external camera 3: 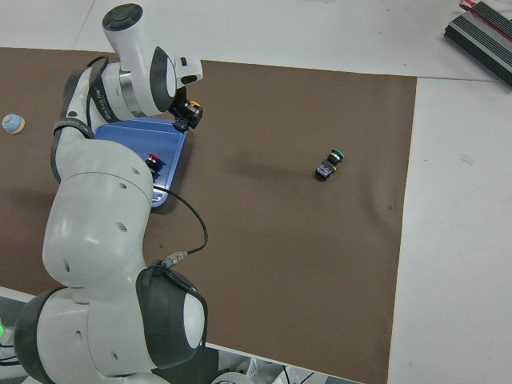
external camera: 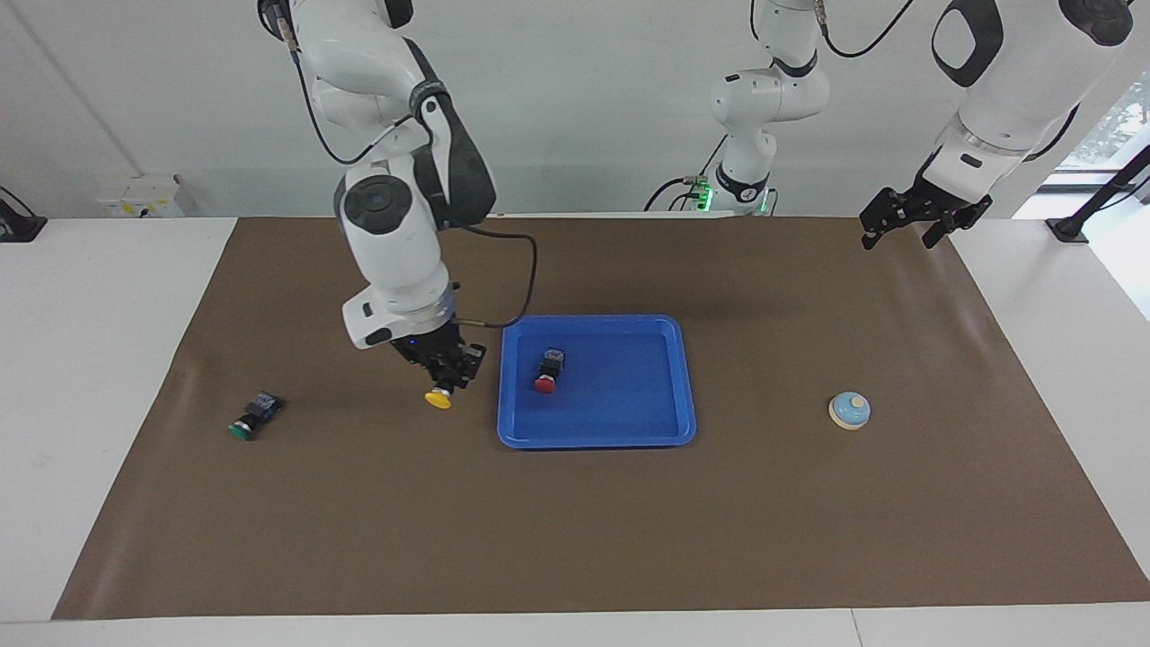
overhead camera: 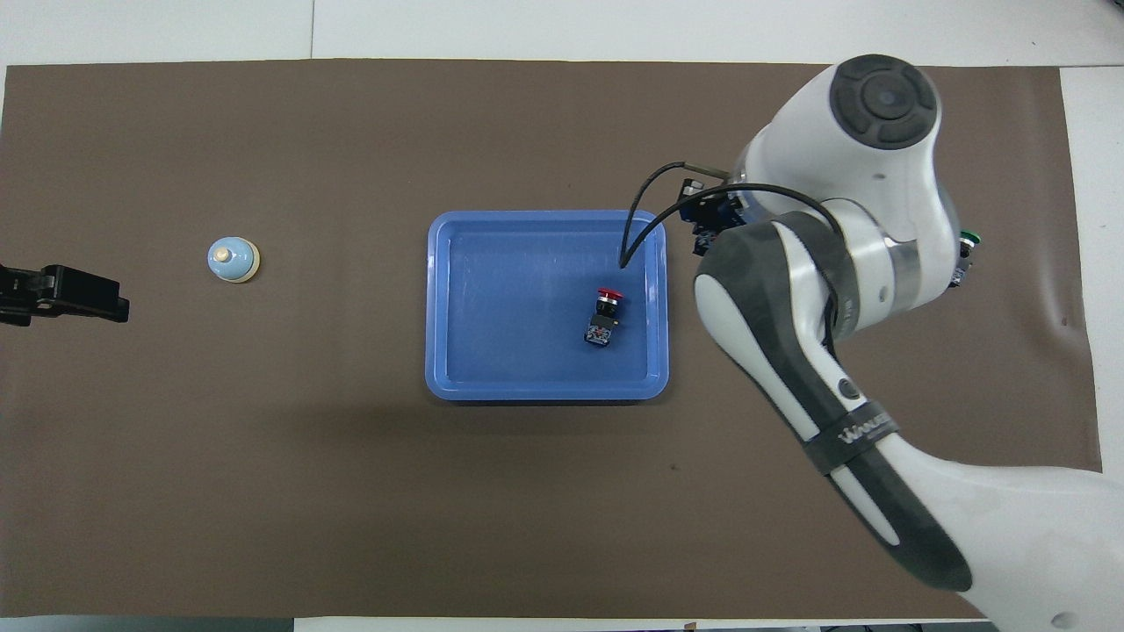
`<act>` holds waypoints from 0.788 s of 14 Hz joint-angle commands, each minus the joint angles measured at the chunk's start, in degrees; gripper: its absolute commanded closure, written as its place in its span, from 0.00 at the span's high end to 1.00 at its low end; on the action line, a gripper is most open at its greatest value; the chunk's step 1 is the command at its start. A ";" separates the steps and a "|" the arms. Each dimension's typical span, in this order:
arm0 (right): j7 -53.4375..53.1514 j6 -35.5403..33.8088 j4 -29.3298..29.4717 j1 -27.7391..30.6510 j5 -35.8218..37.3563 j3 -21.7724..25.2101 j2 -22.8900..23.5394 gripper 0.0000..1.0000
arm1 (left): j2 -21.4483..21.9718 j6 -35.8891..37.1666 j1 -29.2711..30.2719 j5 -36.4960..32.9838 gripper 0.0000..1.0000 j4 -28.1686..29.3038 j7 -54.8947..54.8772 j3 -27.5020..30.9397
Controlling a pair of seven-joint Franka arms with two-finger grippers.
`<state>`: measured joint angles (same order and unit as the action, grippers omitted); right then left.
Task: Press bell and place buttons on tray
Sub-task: 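Place the yellow button in the tray beside the red one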
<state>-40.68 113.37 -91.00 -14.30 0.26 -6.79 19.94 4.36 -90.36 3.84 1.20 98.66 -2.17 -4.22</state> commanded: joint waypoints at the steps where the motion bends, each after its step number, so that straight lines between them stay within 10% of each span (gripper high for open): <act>1: -3.97 -0.34 3.37 -5.45 -1.40 0.02 2.65 0.00 | 0.04 0.80 0.20 -0.06 1.00 -0.75 -0.38 0.01; 11: -8.90 9.93 1.27 -16.29 0.27 0.37 10.56 0.00 | 0.04 0.80 0.20 -0.06 1.00 -0.75 -0.38 0.01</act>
<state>-49.36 121.75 -89.26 -30.64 0.02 -6.78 30.24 4.36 -90.36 3.84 1.20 98.66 -2.17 -4.22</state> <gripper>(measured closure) 0.564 0.000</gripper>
